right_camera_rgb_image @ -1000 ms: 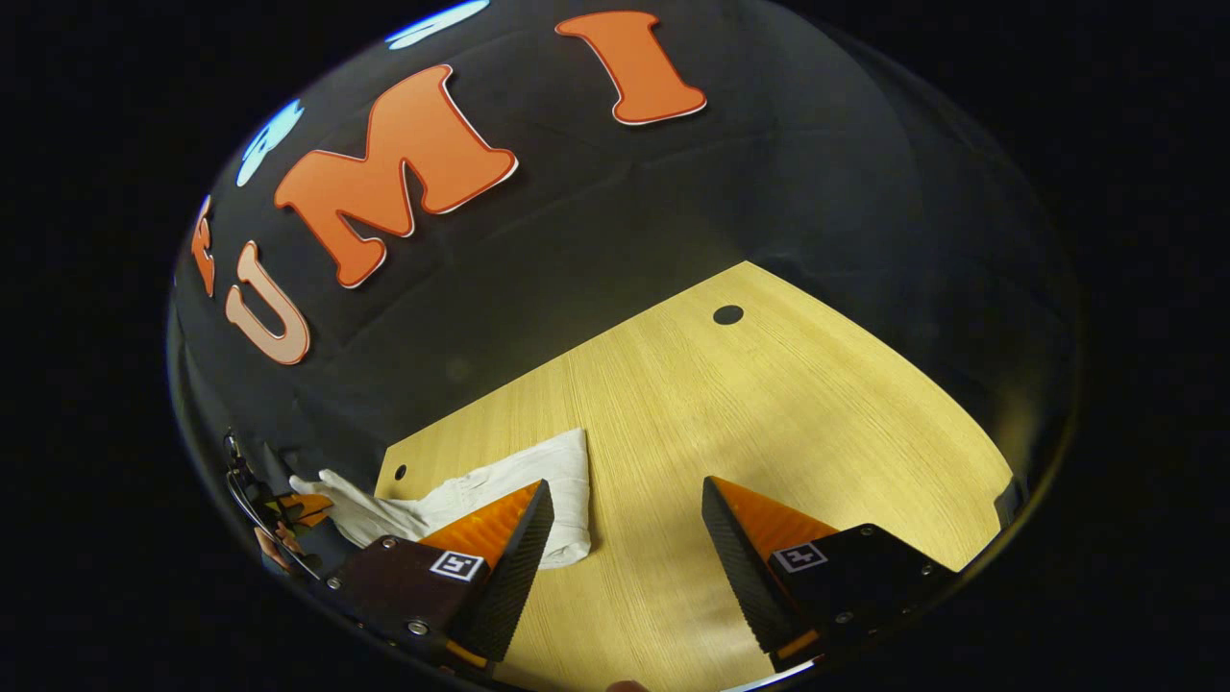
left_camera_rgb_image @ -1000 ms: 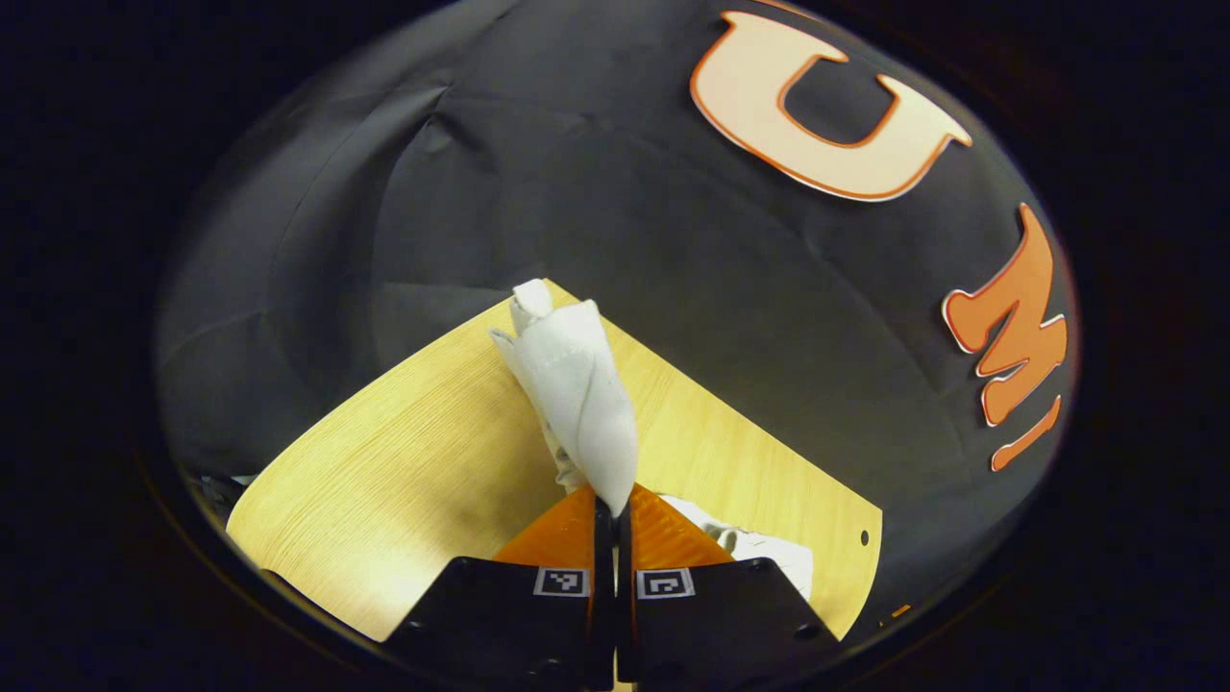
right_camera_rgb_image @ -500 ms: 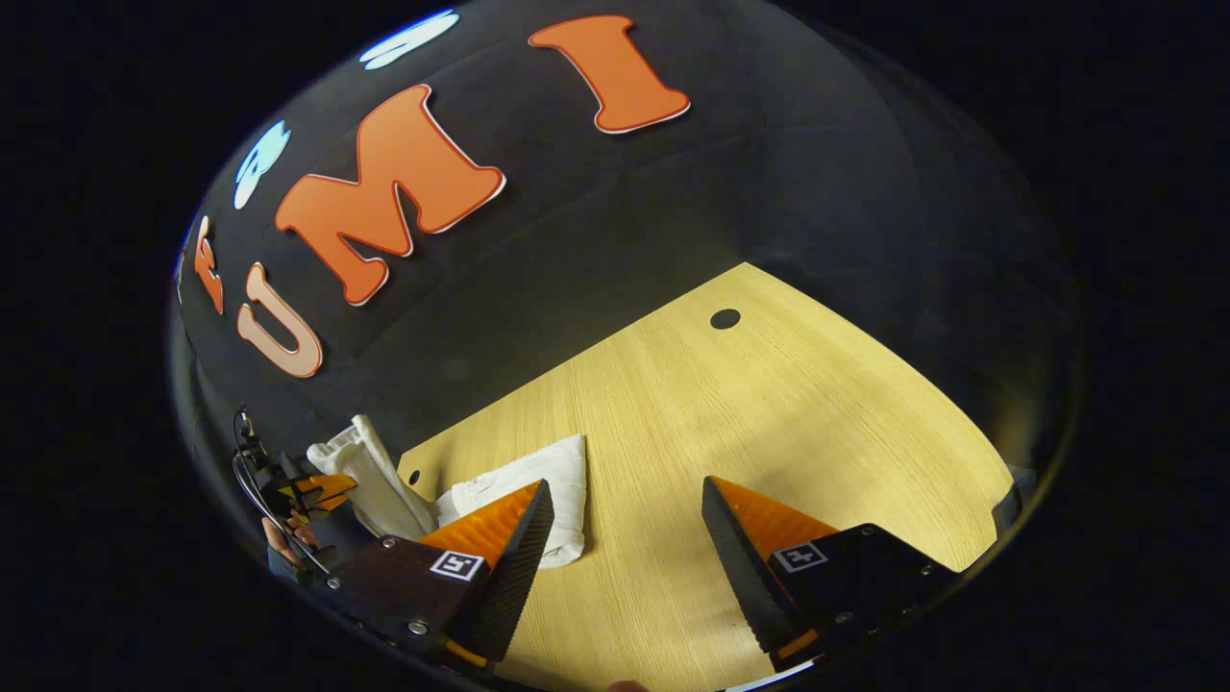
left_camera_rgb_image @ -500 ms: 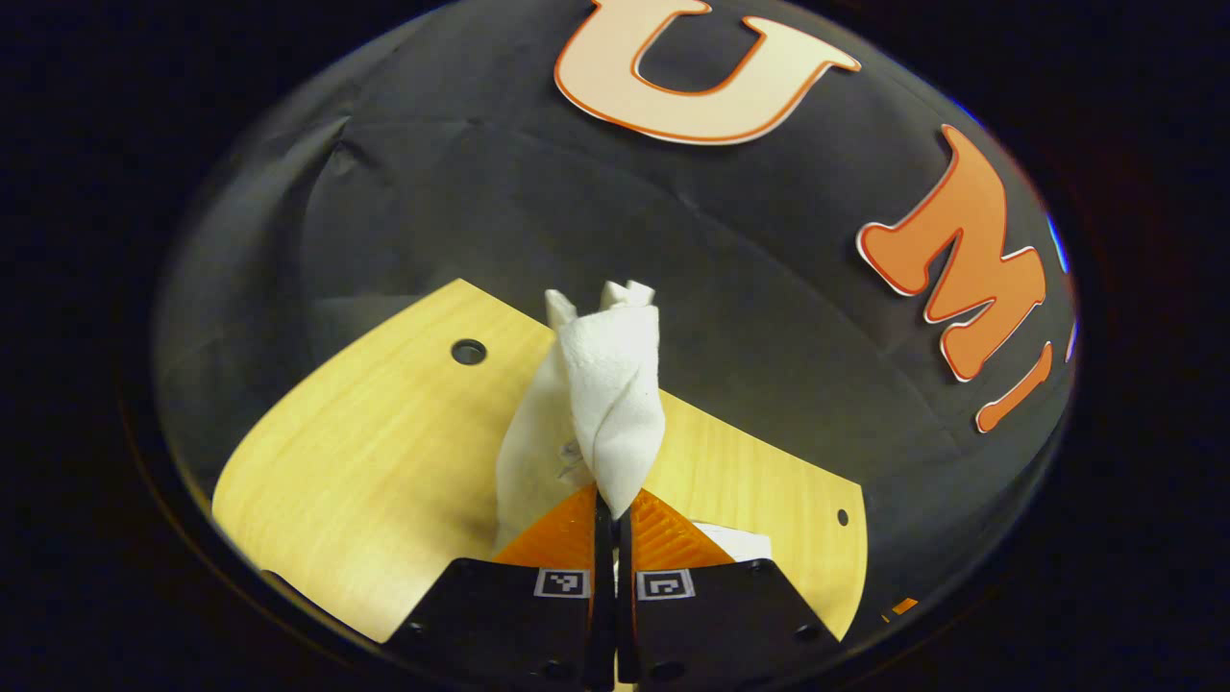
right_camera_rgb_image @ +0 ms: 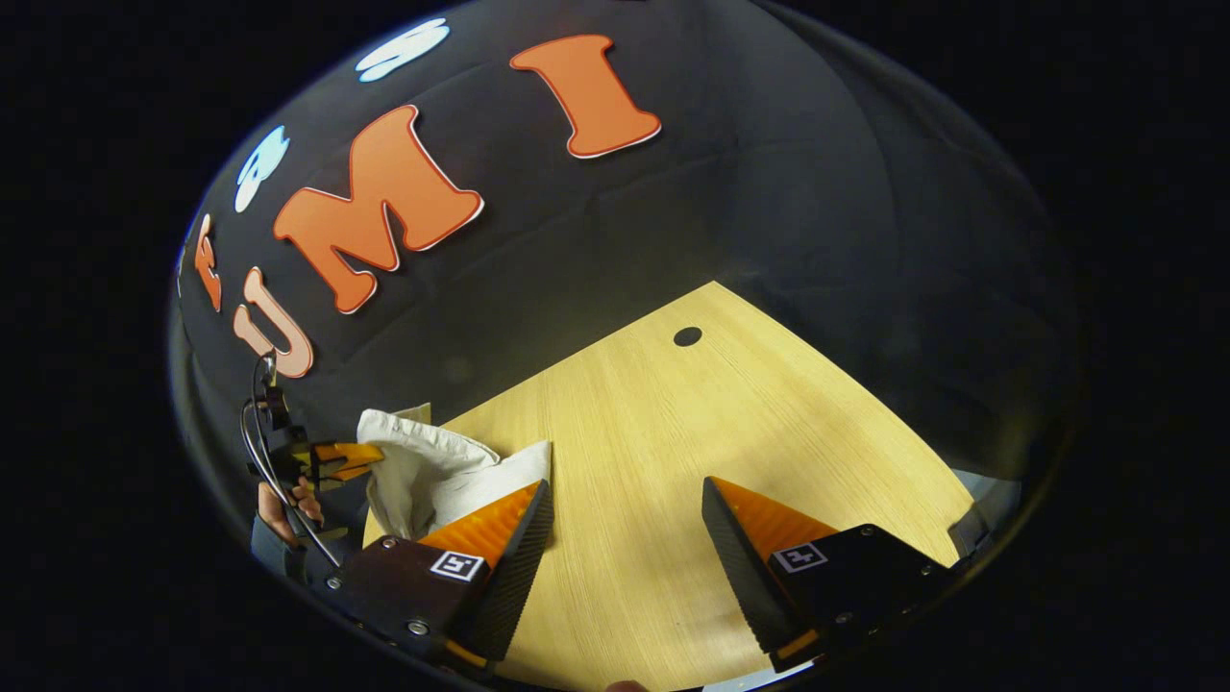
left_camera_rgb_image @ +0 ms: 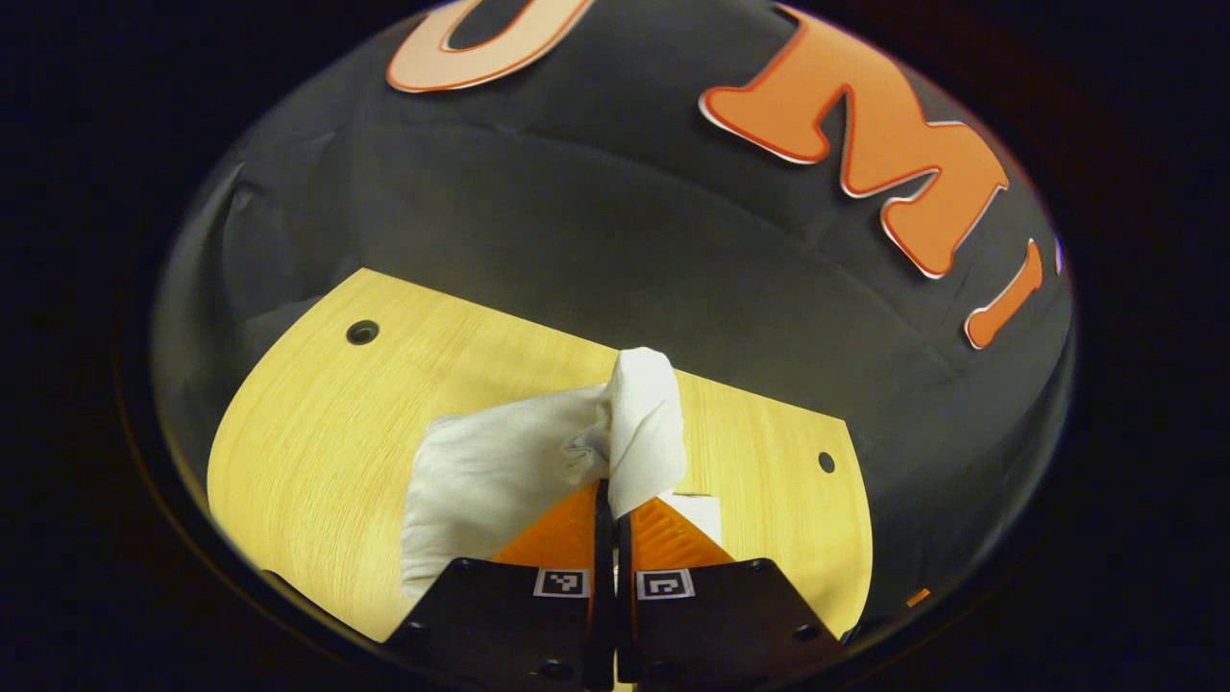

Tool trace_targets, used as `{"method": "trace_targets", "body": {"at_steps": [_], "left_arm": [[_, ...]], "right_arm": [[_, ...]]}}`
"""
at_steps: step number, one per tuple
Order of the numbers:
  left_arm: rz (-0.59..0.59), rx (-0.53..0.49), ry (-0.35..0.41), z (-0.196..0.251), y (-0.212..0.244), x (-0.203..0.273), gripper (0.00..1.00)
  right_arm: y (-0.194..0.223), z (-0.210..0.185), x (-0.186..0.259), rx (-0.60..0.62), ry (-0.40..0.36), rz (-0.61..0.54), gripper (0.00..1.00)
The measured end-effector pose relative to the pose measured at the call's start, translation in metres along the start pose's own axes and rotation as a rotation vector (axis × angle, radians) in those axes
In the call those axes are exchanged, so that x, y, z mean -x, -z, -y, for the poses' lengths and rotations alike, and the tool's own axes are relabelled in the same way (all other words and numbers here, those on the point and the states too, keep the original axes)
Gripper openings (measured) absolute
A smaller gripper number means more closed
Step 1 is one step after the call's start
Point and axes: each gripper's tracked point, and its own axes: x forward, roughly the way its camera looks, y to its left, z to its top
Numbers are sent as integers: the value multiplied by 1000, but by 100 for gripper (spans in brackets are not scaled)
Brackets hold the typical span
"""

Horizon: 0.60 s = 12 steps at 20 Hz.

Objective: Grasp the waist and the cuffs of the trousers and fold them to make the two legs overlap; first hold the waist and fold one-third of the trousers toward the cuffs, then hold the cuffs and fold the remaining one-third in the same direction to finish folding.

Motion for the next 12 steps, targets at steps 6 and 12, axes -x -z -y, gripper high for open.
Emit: {"method": "trace_targets", "body": {"at_steps": [6, 12], "left_arm": [[-48, -79, 123, 66, 38, 13, 5], [-267, -345, 289, 107, 163, 17, 14]], "right_arm": [[8, 17, 2, -35, 8, -4, 93], [16, 10, -9, -34, -15, -27, 93]]}}
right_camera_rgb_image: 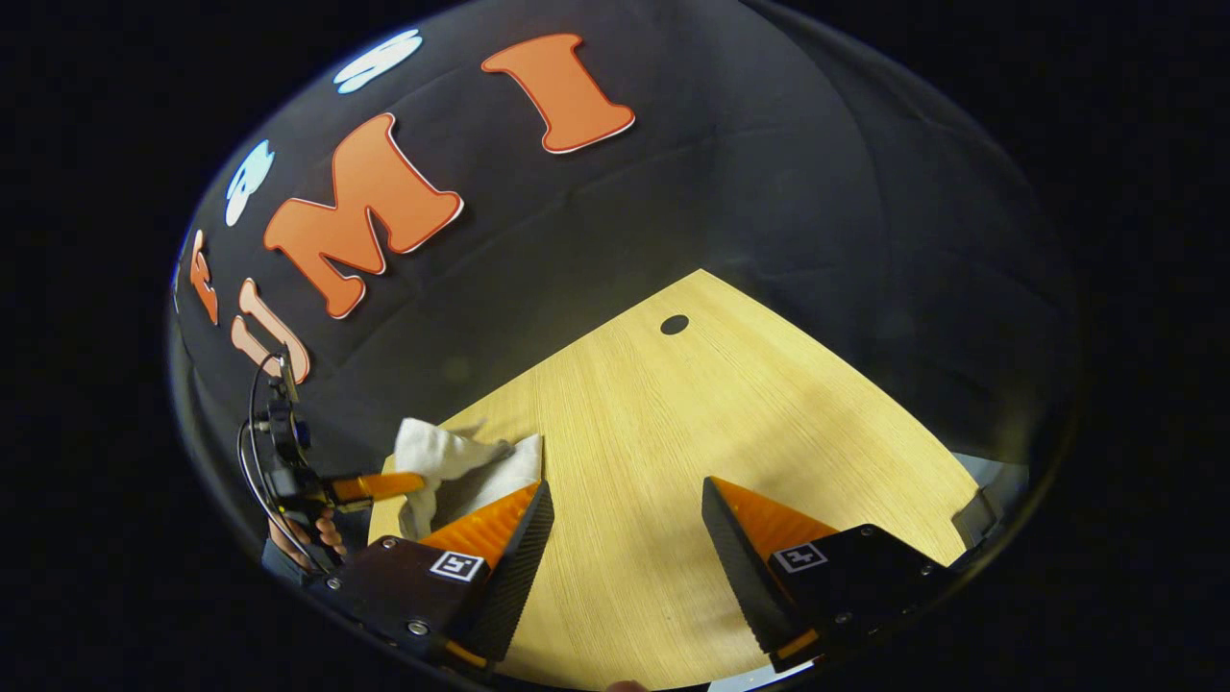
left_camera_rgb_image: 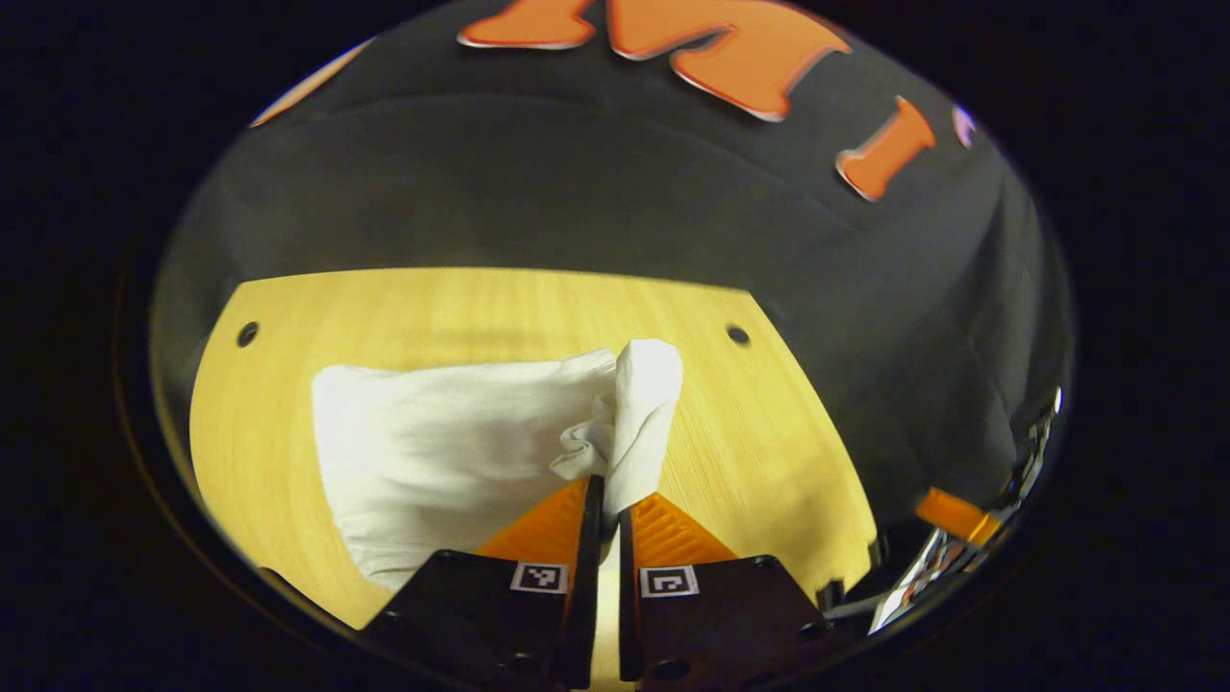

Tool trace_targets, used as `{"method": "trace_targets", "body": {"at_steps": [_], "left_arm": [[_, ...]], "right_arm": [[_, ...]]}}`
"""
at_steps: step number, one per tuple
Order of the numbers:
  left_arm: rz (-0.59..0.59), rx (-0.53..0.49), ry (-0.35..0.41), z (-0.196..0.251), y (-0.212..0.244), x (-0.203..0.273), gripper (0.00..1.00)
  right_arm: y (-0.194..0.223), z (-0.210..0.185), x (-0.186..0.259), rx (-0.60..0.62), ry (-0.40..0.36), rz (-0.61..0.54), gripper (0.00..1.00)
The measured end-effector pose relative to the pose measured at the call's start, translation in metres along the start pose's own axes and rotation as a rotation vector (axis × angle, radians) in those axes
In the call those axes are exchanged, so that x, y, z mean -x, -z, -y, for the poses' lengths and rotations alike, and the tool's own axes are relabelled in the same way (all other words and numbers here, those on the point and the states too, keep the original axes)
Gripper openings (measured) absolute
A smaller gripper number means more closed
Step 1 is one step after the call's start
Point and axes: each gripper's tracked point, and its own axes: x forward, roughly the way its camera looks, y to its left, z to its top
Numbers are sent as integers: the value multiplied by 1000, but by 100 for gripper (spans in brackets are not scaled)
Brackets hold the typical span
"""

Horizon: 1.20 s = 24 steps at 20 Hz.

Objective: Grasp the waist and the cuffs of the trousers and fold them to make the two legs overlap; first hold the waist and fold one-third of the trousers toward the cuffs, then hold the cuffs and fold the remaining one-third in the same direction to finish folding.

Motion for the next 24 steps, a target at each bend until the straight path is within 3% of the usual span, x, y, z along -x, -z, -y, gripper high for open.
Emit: {"method": "trace_targets", "body": {"at_steps": [1, 5, 7, 10, 12, 13, 16, 20, 24], "left_arm": [[-11, -36, 17, 6, 8, 4, 18], [1, -77, 114, 29, 20, 24, 71], [51, -110, 88, 20, 13, 33, 97], [159, -135, 15, 0, -11, 64, 98], [265, -140, -32, -21, -30, 94, 97], [310, -138, -56, -31, -37, 108, 92], [441, -141, -140, -62, -52, 159, 97], [617, -180, -271, -97, -72, 242, 100], [740, -176, -348, -101, -76, 293, 96]], "right_arm": [[1, -4, -4, 10, -6, -2, 93], [5, -27, -14, 53, -38, -16, 94], [5, -42, -17, 72, -59, -11, 93], [-2, -67, -19, 119, -84, 32, 93], [-21, -89, -18, 191, -115, 141, 93], [-29, -103, -12, 230, -123, 185, 93], [-42, -142, 2, 318, -137, 267, 93], [-32, -201, 24, 411, -171, 309, 93], [-21, -250, 42, 495, -212, 376, 93]]}}
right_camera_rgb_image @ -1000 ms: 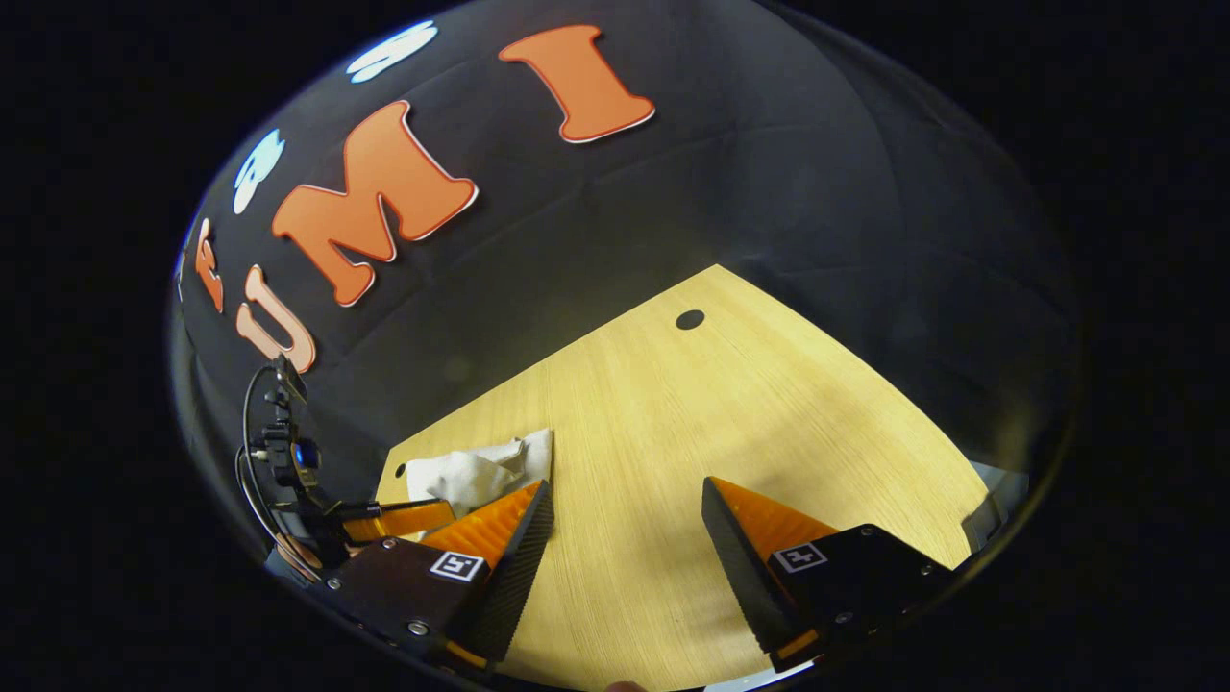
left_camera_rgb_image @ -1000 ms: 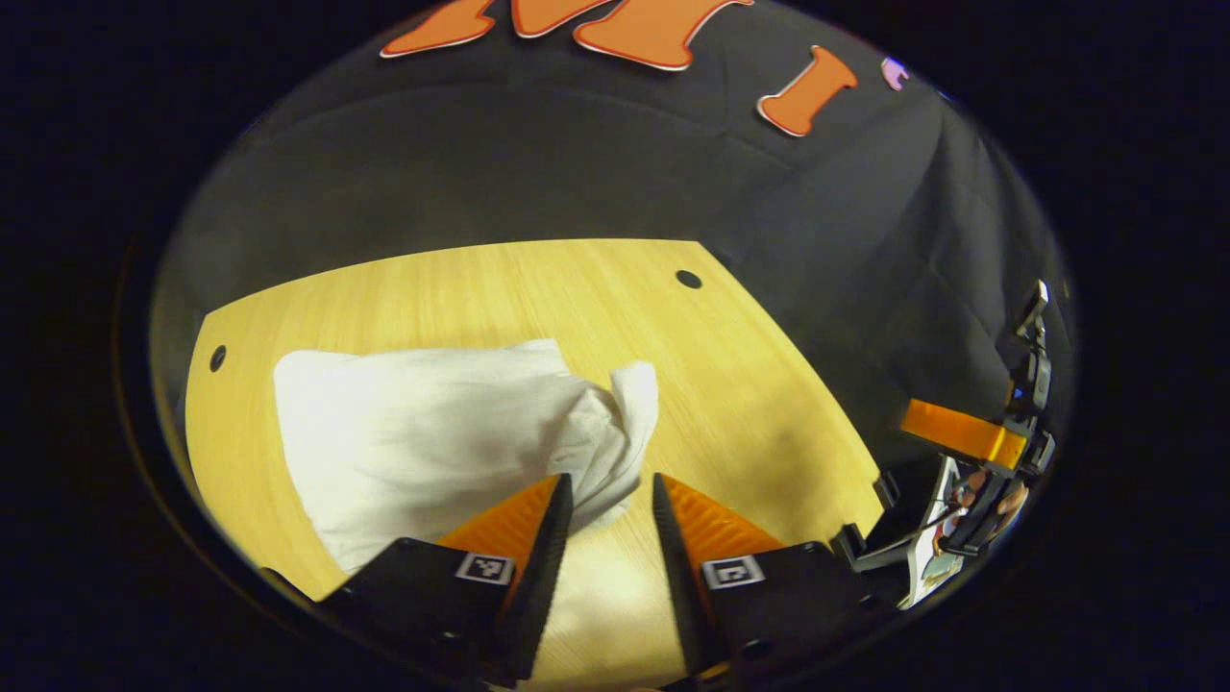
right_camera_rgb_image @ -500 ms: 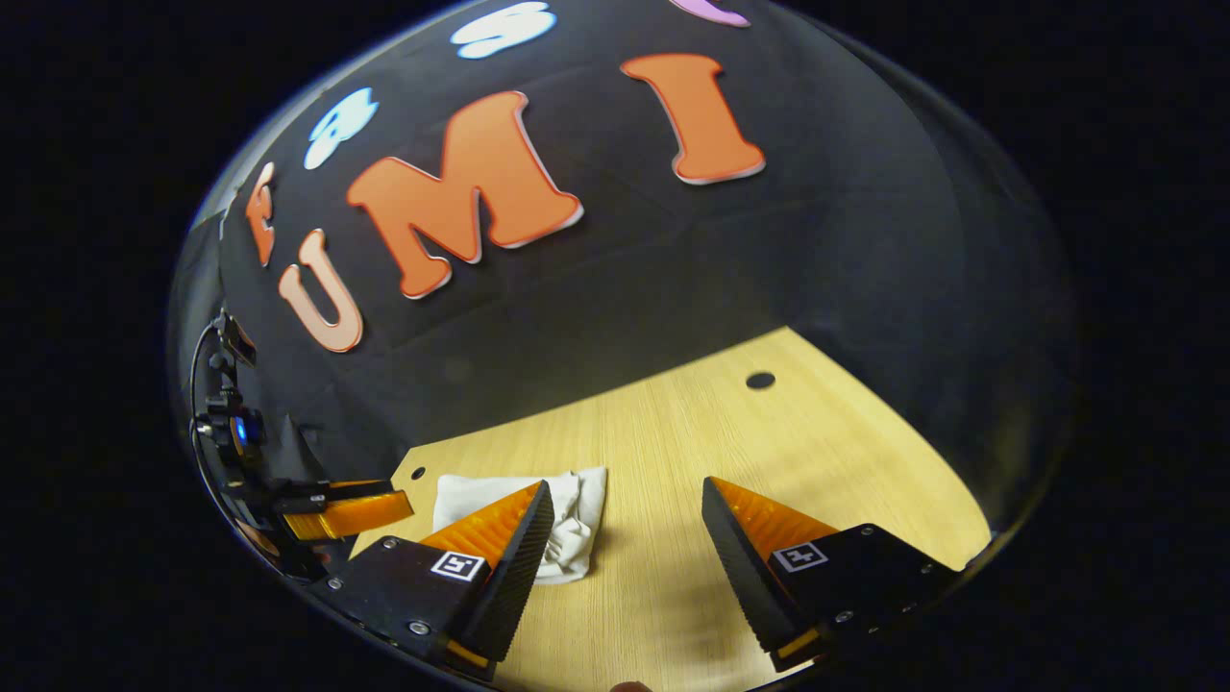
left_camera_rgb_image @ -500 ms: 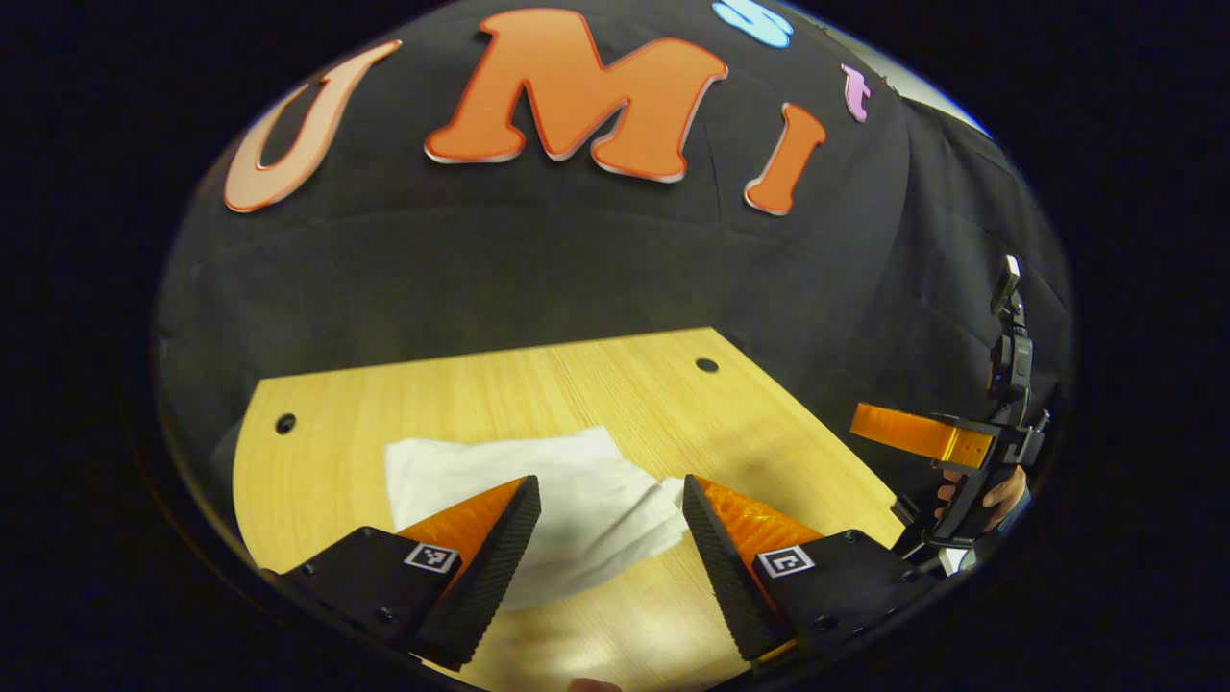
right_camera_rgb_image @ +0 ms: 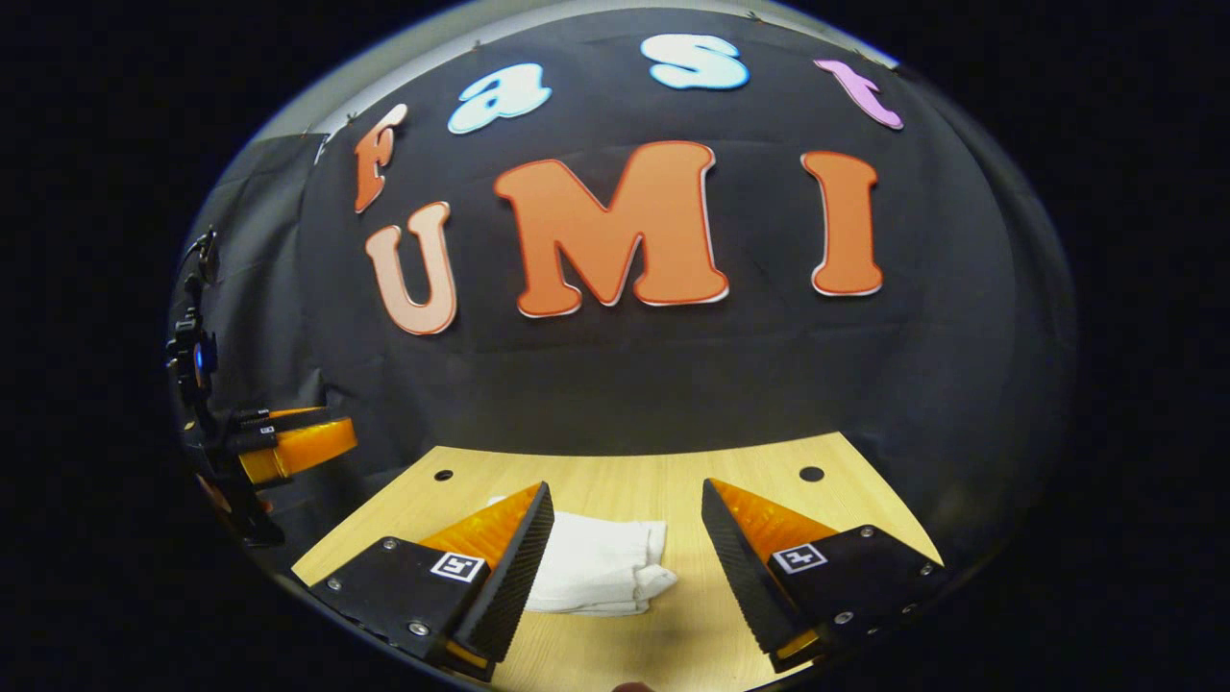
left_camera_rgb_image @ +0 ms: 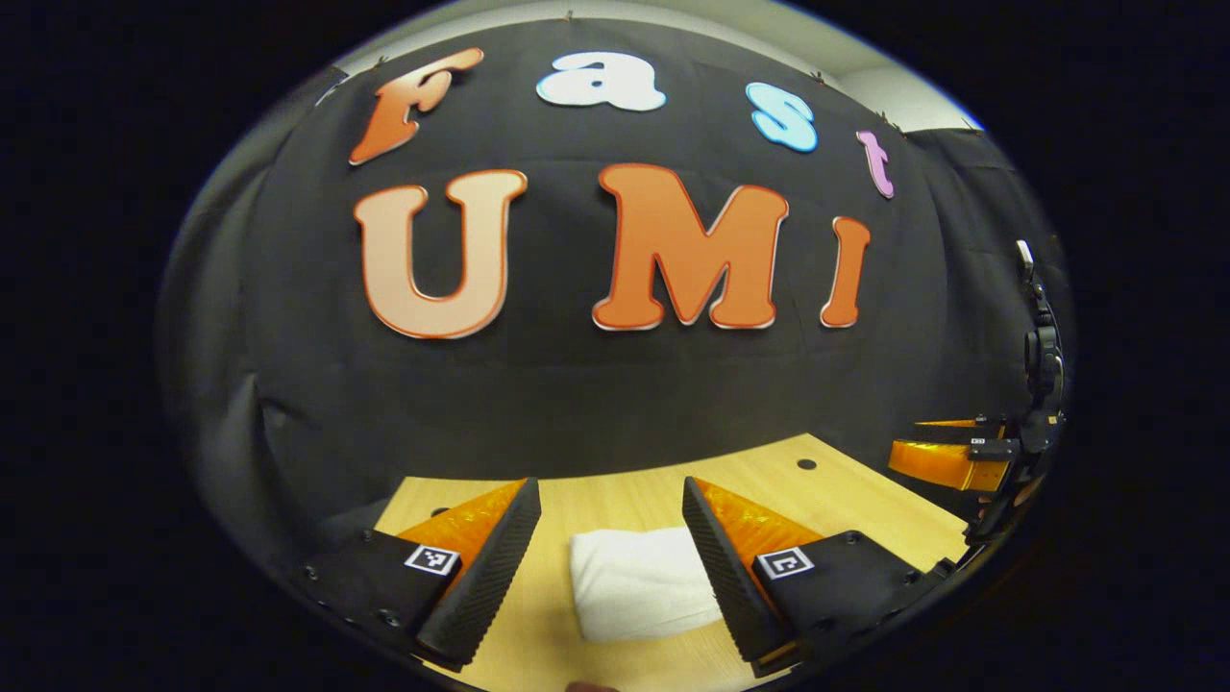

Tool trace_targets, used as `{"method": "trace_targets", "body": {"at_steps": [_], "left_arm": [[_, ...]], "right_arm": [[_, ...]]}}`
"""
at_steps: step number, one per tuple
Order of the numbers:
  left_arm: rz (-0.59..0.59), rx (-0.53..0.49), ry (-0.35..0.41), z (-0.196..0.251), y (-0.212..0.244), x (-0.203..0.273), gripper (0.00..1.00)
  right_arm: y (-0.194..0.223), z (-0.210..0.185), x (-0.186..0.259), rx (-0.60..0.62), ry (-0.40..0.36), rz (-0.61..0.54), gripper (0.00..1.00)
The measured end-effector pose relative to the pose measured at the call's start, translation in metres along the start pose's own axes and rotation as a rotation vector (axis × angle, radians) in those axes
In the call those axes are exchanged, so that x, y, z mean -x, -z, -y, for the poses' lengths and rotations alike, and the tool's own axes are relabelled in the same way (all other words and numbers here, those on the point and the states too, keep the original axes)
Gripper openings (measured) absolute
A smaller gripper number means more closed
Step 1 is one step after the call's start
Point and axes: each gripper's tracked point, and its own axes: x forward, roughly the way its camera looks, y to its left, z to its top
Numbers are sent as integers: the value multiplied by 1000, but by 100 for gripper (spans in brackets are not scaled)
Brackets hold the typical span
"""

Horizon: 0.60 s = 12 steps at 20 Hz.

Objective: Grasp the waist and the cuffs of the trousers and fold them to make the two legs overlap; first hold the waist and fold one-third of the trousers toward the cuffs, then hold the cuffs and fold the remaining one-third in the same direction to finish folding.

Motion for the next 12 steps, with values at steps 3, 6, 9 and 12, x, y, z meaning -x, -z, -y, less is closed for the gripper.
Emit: {"method": "trace_targets", "body": {"at_steps": [3, 6, 9, 12], "left_arm": [[40, -9, -53, -8, 0, 26, 97], [123, 7, -122, -41, -5, 58, 96], [238, -111, -189, -61, -17, 82, 97], [260, -129, -188, -53, -23, 91, 92]], "right_arm": [[-21, -29, 4, 41, -37, 100, 96], [-34, -52, 9, 96, -45, 166, 97], [-39, -57, 15, 115, -29, 198, 97], [-38, -60, 25, 131, -18, 204, 97]]}}
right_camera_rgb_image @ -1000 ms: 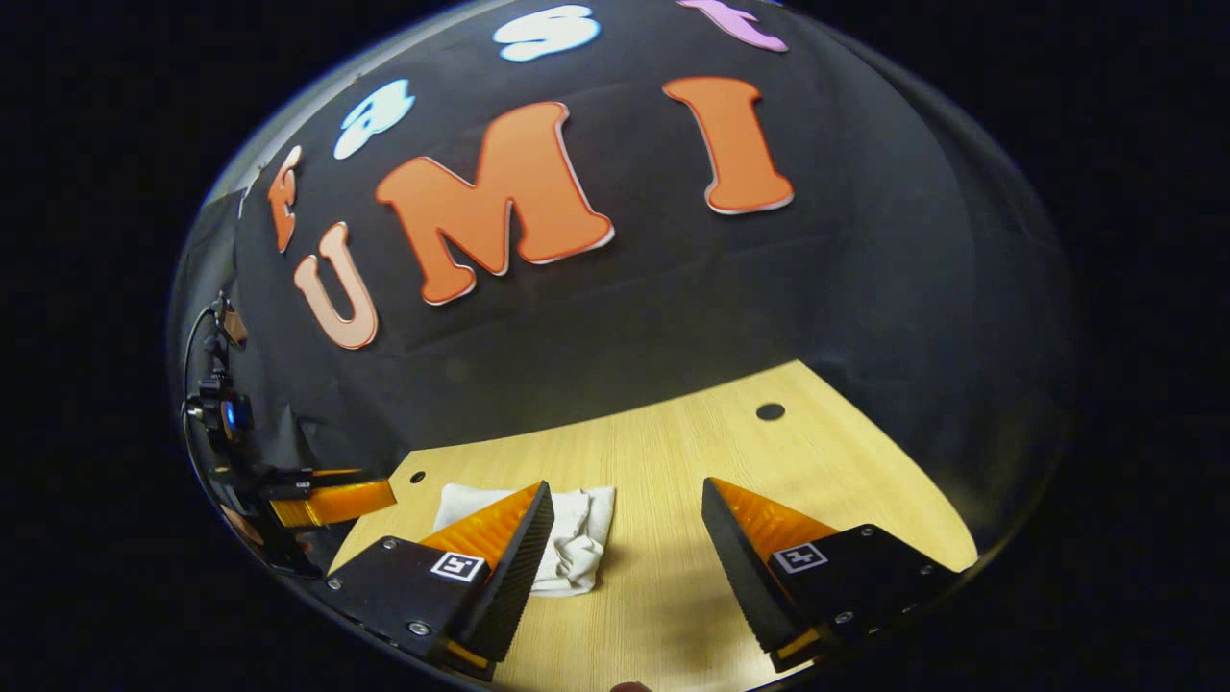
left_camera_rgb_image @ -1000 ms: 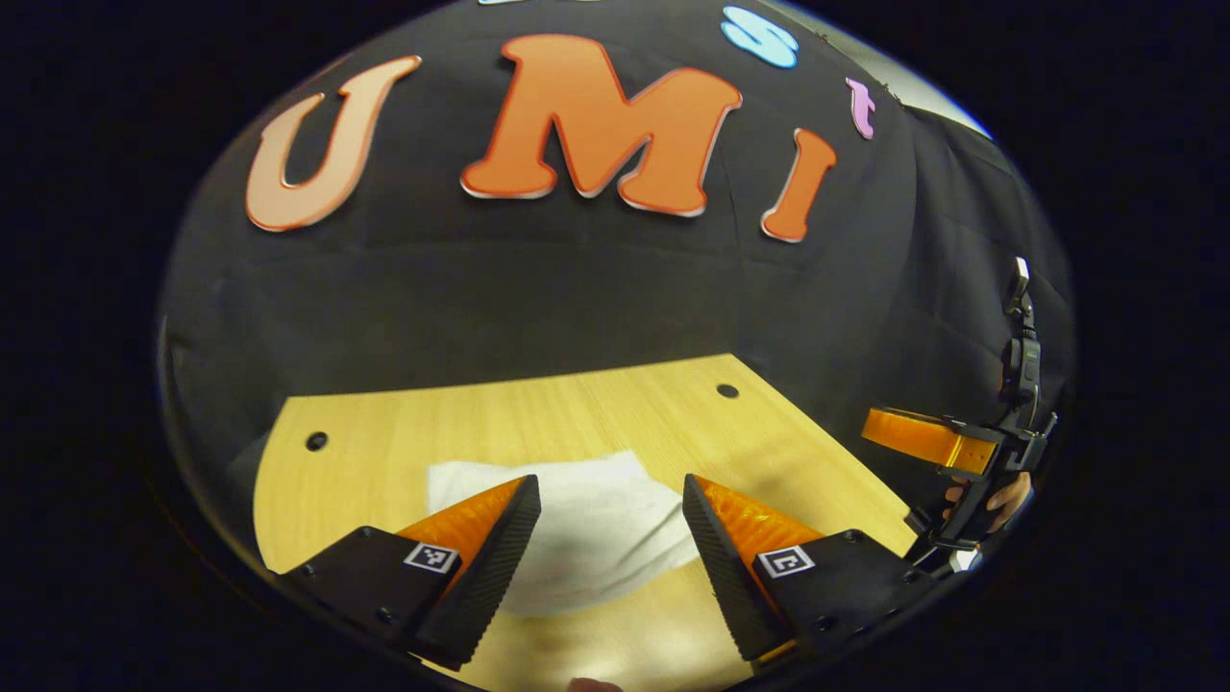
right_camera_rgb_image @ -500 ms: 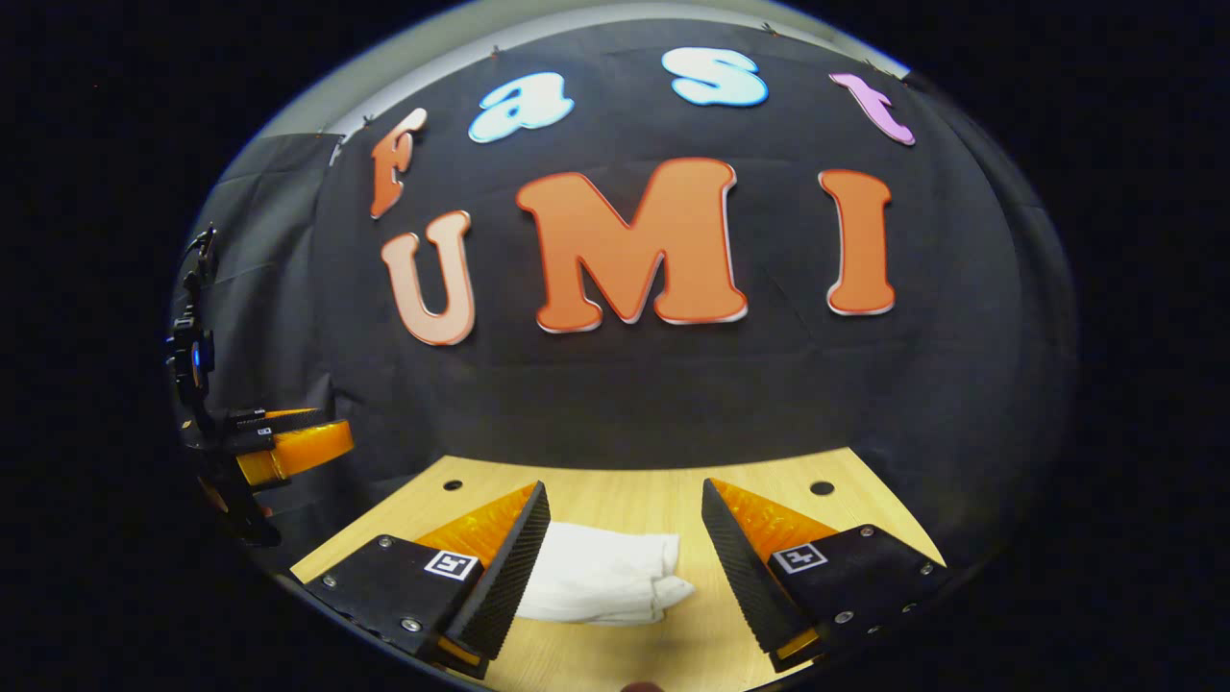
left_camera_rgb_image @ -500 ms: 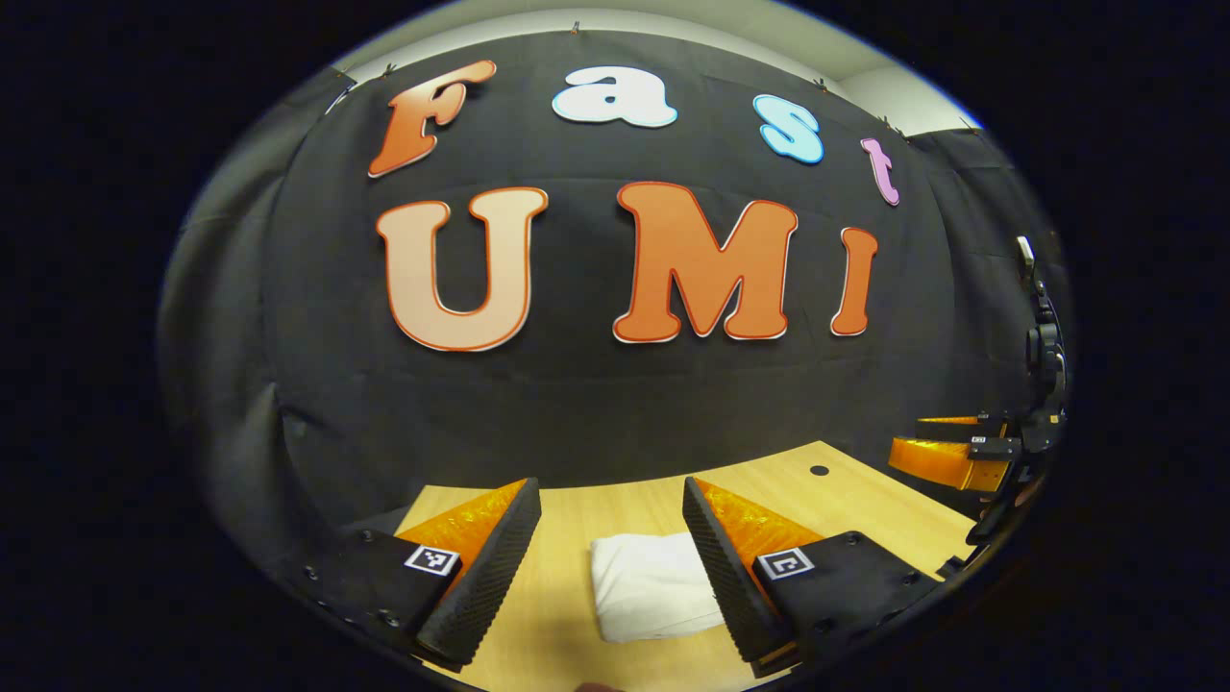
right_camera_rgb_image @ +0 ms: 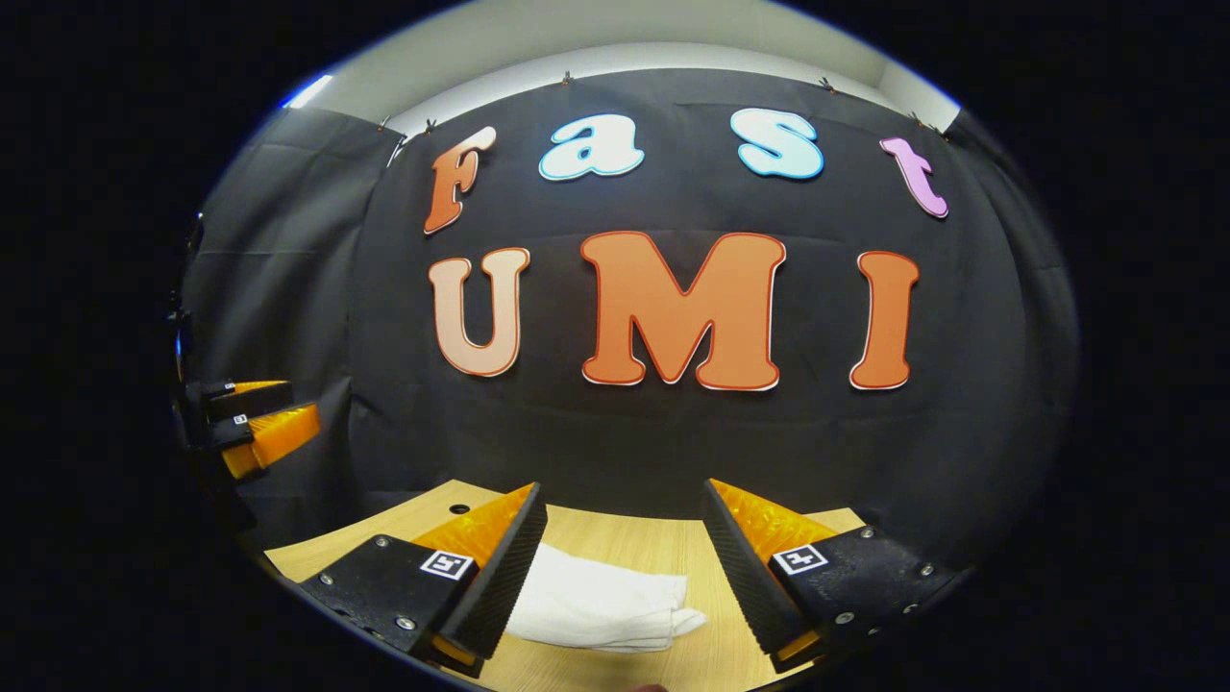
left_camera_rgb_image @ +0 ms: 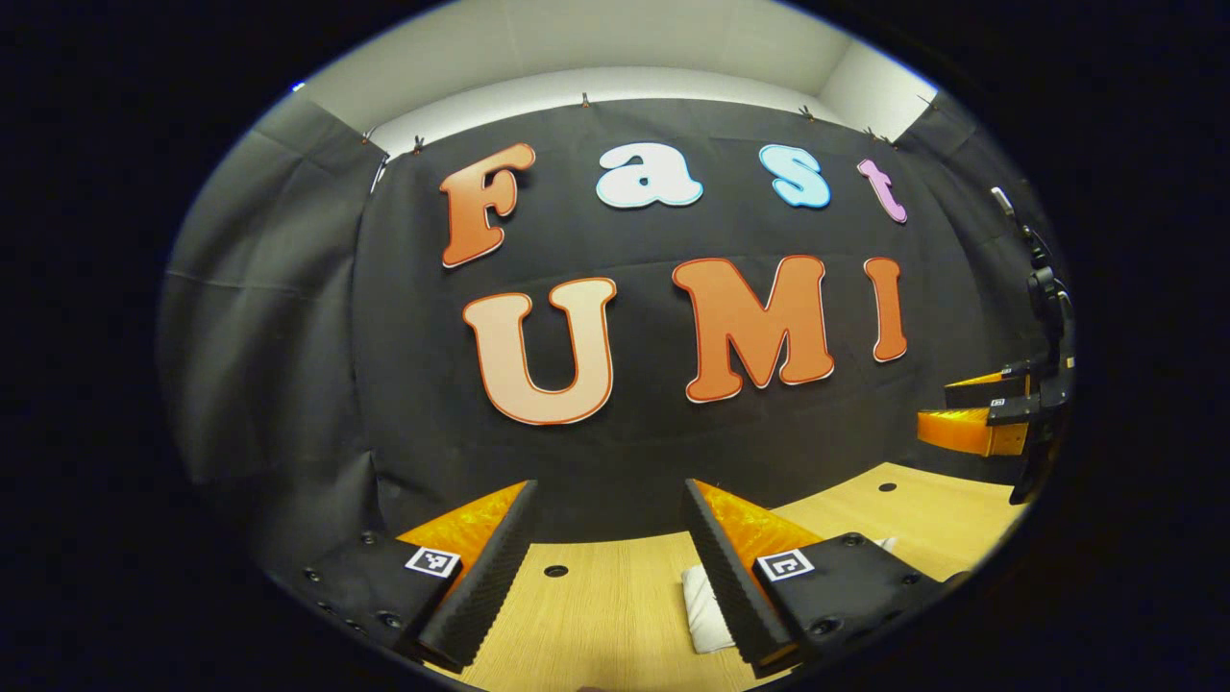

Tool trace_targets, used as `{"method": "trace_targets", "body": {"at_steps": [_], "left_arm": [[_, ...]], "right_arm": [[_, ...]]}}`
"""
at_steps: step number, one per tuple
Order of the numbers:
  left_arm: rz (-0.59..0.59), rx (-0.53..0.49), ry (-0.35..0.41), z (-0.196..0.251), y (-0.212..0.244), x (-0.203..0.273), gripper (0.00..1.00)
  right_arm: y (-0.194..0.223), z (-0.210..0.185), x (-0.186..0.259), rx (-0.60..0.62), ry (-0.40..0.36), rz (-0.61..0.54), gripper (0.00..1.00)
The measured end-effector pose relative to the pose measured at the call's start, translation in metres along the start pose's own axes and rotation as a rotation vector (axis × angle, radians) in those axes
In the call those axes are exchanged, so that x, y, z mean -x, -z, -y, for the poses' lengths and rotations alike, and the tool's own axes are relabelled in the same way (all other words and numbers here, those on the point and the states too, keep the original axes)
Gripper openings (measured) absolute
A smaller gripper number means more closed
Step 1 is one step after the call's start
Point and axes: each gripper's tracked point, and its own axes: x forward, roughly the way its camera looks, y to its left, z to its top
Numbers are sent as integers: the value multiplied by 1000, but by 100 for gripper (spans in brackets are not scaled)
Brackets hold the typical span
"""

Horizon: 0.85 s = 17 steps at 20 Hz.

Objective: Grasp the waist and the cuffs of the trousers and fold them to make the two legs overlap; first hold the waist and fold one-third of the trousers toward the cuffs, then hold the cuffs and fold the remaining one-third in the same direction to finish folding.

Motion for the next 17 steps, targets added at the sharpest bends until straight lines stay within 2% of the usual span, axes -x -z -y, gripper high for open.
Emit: {"method": "trace_targets", "body": {"at_steps": [4, 5, 11, 12, 13, 17], "left_arm": [[-15, 88, 20, 19, 5, 12, 94], [-19, 88, 27, 23, 7, 14, 100], [-32, 69, 30, 29, 10, 18, 100], [-36, 76, 29, 28, 12, 19, 100], [-35, 80, 27, 28, 11, 22, 100], [-36, 74, 34, 26, 11, 28, 100]], "right_arm": [[-4, -2, 6, 4, 14, 2, 98], [-3, 0, 7, 15, 24, 0, 98], [1, -5, 19, -2, 35, -16, 100], [3, -7, 22, -7, 31, -22, 97], [3, -9, 23, -3, 33, -22, 100], [8, -21, 28, -8, 25, -37, 98]]}}
